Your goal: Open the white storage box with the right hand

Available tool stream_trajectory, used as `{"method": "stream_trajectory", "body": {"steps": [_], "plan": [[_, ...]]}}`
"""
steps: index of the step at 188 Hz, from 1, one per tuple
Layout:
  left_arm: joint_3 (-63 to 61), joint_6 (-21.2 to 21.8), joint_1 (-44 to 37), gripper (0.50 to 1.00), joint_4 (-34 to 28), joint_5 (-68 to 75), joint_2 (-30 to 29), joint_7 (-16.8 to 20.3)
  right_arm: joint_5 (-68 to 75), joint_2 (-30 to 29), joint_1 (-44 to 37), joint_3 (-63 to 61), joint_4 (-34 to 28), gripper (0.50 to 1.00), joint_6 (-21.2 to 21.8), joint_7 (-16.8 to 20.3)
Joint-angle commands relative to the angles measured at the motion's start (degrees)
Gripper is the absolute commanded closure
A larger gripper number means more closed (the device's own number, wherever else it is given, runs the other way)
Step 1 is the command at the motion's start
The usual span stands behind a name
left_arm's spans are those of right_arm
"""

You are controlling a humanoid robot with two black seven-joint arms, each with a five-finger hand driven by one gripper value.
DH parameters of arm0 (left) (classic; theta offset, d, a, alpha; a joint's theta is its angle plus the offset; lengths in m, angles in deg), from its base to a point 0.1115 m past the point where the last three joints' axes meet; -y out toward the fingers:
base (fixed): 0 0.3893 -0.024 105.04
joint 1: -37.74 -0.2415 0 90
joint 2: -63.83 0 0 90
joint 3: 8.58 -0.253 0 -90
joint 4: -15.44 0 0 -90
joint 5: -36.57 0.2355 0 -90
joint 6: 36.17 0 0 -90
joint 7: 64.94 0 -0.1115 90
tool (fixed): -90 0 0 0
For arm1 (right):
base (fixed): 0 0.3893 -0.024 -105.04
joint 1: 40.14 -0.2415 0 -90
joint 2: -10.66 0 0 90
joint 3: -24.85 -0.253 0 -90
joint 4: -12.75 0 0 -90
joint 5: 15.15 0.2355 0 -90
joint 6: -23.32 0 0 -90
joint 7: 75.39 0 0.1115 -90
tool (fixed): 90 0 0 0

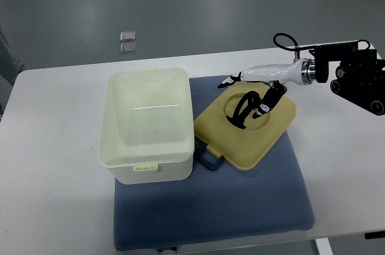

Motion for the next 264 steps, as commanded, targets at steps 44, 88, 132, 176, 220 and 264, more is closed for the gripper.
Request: {"method": "stream_trajectory", "body": {"steps": [44,88,132,176,220,264], "plan": [[0.0,0.03,0.0,0.5,0.0,0.0,0.0,0.03,26.14,-0.63,2.52,-6.37,1.5,0.583,0.3,0.0],[0.0,0.03,0.0,0.5,0.0,0.0,0.0,-0.06,48.38,-1.07,8.5,-11.47,3.52,0.581,0.74,0.0],[0.0,-0.06,0.0,0.5,0.0,0.0,0.0,0.03,61.91,-5.03,12.02,-11.65,9.05,0.581,0.03,4.85],[0.0,0.03,0.0,0.5,0.0,0.0,0.0,0.03,72.99,-6.44,13.07,-11.73,11.61,0.581,1.18,7.32],[0.0,0.03,0.0,0.5,0.0,0.0,0.0,0.03,81.69,-7.4,13.16,-13.84,11.96,0.579,0.21,9.25],[0.0,-0.06,0.0,0.5,0.0,0.0,0.0,0.03,81.43,-10.13,14.04,-13.93,15.47,0.574,0.12,8.81]]}}
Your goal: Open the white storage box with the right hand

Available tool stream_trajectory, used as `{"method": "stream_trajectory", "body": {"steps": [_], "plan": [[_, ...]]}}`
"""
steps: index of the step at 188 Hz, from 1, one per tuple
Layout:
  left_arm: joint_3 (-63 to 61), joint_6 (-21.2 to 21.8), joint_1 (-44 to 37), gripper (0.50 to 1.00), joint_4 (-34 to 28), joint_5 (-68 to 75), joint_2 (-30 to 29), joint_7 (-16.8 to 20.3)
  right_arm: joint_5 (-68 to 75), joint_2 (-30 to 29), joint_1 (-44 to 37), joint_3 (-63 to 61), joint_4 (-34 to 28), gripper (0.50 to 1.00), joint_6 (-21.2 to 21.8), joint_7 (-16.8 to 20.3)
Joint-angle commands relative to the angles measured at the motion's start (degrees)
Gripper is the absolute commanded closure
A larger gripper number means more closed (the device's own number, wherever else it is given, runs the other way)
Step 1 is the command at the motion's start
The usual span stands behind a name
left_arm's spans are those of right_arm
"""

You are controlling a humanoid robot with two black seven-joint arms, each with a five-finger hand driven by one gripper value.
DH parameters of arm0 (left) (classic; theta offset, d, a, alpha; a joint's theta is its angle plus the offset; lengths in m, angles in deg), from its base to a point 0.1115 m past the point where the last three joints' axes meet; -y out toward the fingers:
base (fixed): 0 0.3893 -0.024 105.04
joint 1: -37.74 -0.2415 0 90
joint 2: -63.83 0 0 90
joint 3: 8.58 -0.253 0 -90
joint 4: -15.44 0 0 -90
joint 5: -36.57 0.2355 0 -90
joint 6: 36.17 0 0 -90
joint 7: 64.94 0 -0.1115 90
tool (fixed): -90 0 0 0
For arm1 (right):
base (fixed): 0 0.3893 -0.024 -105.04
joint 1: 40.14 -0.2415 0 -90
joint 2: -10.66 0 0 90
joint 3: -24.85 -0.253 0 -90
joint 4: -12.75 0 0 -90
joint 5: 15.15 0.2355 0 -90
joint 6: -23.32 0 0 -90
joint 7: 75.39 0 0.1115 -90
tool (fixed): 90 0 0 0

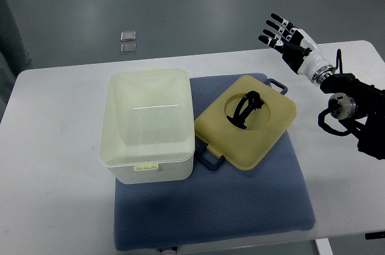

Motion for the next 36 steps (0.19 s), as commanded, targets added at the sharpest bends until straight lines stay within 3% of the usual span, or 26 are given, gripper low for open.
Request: {"method": "stream_trajectory", "body": {"steps": [1,36], "plan": [[0.0,-0.05,0.0,0.5,0.0,0.0,0.0,0.02,-0.05,-0.88,0.72,-0.12,1.34,0.574,0.02,-0.08],[0.0,0.04,0.0,0.5,0.0,0.0,0.0,0.02,0.03,-1.06,1.07,-0.12,1.52,0.574,-0.16,-0.35]]}}
